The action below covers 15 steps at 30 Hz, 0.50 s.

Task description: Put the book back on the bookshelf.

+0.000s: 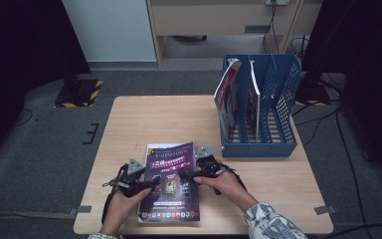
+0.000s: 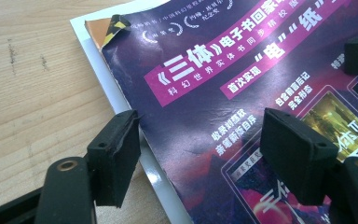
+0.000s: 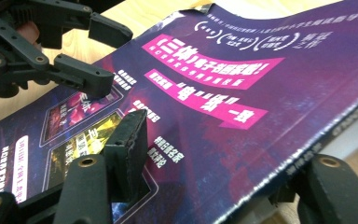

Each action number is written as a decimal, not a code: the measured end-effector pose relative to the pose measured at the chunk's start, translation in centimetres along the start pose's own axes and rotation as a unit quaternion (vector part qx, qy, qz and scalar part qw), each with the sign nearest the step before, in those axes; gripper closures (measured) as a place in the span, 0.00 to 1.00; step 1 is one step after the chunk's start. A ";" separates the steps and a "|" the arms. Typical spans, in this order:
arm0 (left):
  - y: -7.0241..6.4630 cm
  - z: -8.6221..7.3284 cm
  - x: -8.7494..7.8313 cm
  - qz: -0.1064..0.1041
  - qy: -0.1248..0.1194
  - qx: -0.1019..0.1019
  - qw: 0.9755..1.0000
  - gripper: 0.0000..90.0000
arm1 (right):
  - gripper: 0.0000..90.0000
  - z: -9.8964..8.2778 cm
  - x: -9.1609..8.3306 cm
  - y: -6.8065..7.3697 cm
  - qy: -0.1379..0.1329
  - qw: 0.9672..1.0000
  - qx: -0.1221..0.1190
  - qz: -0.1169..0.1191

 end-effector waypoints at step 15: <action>0.0 0.0 0.0 0.000 0.000 0.002 1.000 0.32 | 0.34 0.4 0.3 0.6 0.037 0.999 0.023 0.024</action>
Point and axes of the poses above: each handheld gripper's, and its own axes: x roughly forward along the jaws, z roughly out of its top, y roughly to its left, the point moved 9 cm from there along x, roughly forward along the jaws, and after that the axes turned 2 degrees about -y, right-handed, at the moved point
